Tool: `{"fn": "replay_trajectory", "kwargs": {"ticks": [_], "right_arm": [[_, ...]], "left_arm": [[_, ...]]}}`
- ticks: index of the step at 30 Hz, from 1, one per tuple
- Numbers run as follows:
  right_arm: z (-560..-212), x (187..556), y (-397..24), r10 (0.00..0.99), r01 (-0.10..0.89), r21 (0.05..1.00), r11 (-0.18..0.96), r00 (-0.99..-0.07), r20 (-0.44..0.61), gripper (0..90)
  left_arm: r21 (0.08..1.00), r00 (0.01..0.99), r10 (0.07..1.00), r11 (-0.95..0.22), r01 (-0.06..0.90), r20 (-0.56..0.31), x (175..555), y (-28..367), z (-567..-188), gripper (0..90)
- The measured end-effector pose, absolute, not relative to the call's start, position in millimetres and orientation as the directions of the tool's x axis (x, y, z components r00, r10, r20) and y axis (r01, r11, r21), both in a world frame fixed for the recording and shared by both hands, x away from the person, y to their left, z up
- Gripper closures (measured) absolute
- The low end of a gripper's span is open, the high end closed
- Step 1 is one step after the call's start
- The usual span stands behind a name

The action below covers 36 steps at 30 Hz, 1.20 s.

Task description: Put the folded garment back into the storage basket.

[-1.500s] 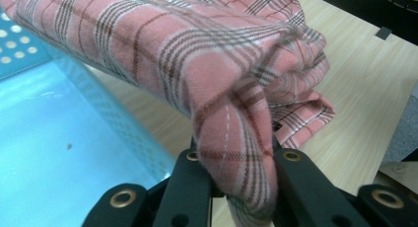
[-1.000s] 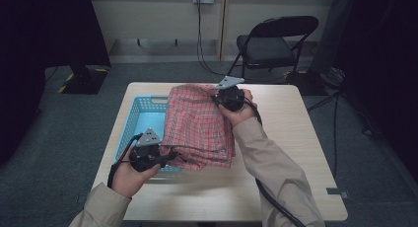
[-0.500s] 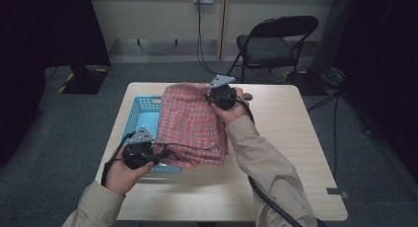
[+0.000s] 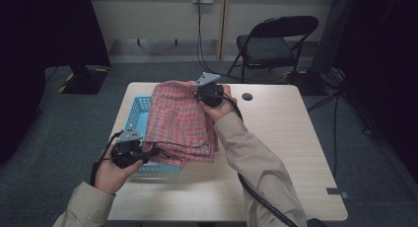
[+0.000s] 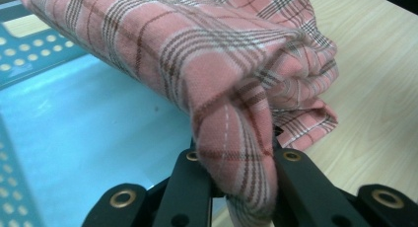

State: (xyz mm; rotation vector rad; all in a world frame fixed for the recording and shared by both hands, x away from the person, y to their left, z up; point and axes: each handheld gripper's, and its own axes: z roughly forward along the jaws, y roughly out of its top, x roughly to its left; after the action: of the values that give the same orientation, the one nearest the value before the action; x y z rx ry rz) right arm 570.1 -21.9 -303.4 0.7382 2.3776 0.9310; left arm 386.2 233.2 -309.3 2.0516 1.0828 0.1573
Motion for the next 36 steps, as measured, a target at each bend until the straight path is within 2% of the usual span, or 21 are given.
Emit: {"fn": "replay_trajectory", "kwargs": {"ticks": [19,36], "right_arm": [[-308,583,32,0.591,0.265,0.714,0.648,-0.766,-0.252,75.7],[-321,591,57,0.589,0.268,0.714,0.647,-0.77,-0.244,75.6]], "left_arm": [[0.685,0.568,0.787,-0.278,0.673,-0.239,390,276,-322,83.3],[0.673,0.53,0.816,-0.261,0.692,-0.229,396,297,-335,83.3]]}}
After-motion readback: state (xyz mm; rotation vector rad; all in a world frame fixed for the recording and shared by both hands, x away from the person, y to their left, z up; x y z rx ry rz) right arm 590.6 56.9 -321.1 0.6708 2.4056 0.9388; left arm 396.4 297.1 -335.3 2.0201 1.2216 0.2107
